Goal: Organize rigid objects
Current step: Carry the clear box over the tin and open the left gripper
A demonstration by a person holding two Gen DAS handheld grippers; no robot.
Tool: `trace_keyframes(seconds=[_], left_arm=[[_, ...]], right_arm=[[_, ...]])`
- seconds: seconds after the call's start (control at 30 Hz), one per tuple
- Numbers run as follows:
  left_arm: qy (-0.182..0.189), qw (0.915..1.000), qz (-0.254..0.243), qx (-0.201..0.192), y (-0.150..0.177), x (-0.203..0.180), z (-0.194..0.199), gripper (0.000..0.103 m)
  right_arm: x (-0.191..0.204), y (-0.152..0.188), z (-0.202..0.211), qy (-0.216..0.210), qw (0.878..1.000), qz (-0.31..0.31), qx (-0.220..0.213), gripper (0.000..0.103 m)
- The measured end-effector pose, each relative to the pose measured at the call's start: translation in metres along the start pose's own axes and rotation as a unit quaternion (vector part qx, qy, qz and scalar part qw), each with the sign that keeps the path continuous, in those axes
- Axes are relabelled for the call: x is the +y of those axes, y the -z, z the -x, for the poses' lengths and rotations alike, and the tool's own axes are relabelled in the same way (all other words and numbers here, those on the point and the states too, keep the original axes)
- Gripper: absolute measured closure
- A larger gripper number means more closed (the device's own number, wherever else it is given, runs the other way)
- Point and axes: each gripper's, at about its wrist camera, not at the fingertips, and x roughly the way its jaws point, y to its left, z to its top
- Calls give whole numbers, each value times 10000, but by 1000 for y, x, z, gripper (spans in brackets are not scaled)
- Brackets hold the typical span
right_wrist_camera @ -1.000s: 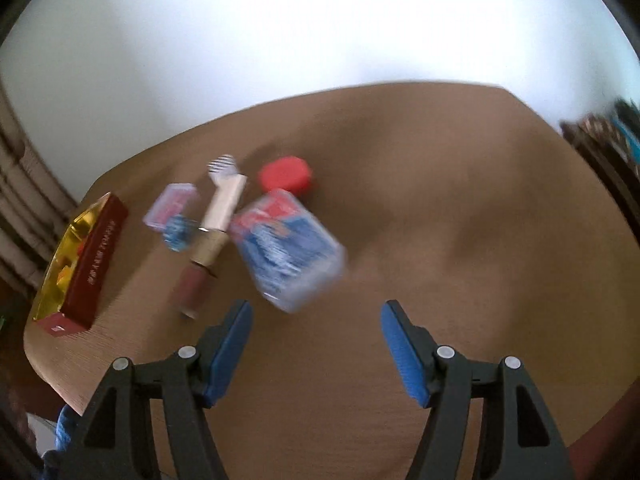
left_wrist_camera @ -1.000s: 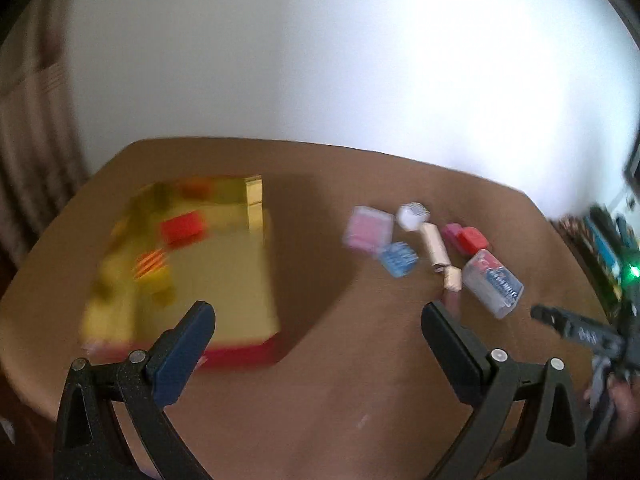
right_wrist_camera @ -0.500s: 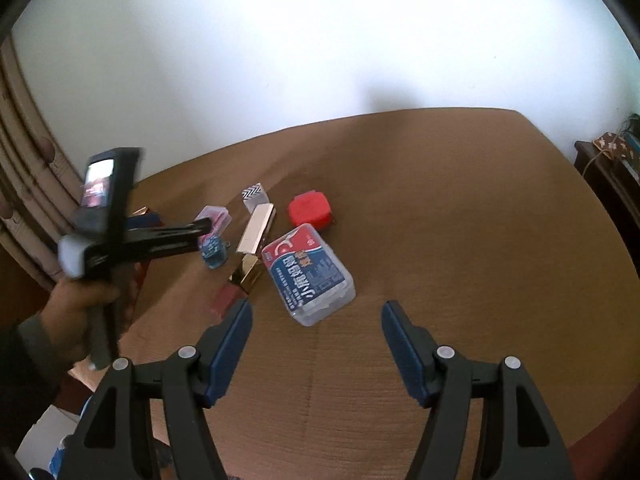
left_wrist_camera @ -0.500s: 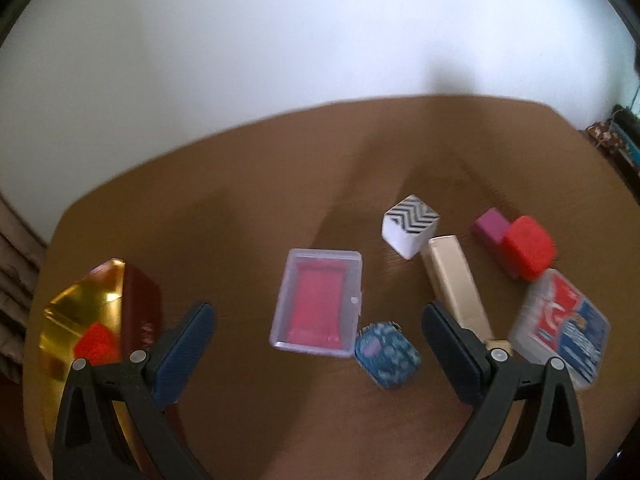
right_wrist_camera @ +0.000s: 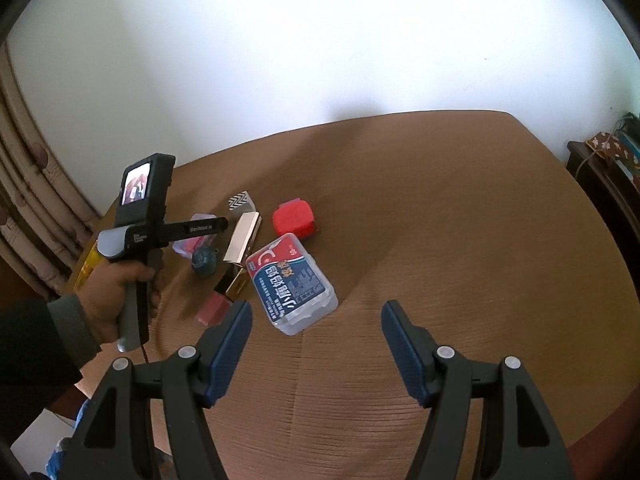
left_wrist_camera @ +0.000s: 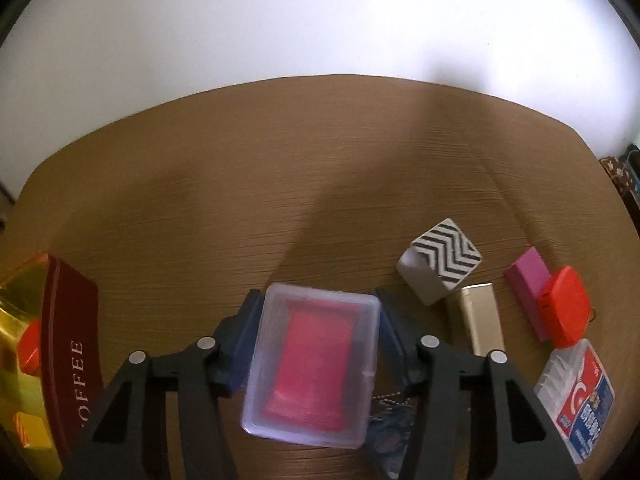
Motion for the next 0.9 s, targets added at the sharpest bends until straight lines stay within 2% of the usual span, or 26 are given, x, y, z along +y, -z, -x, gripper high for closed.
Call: trace_keyframes(seconds=[0.07, 0.23, 0.47, 0.53, 0.7, 0.9], left_arm=[[57, 10000, 18, 34, -4, -1, 0, 55], [-100, 9994, -20, -316, -7, -10, 28, 55], [-208, 9975, 38, -677, -13, -4, 79, 55], [-267, 9967, 13, -766, -5, -4, 98, 55], [-363, 9947, -7, -964, -4, 24, 129, 55], [-398, 9921, 206, -1173, -2, 67, 164, 55]], right_arm=[[-1, 1, -1, -10, 10000, -42, 55, 34], [2, 0, 6, 46, 10000, 34, -41, 34], [7, -1, 13, 63, 9998, 85, -171, 34], [9, -1, 15, 130, 9996, 154, -207, 34], [12, -1, 18, 105, 9994, 201, -259, 34], [19, 2, 20, 76, 9993, 280, -240, 34]])
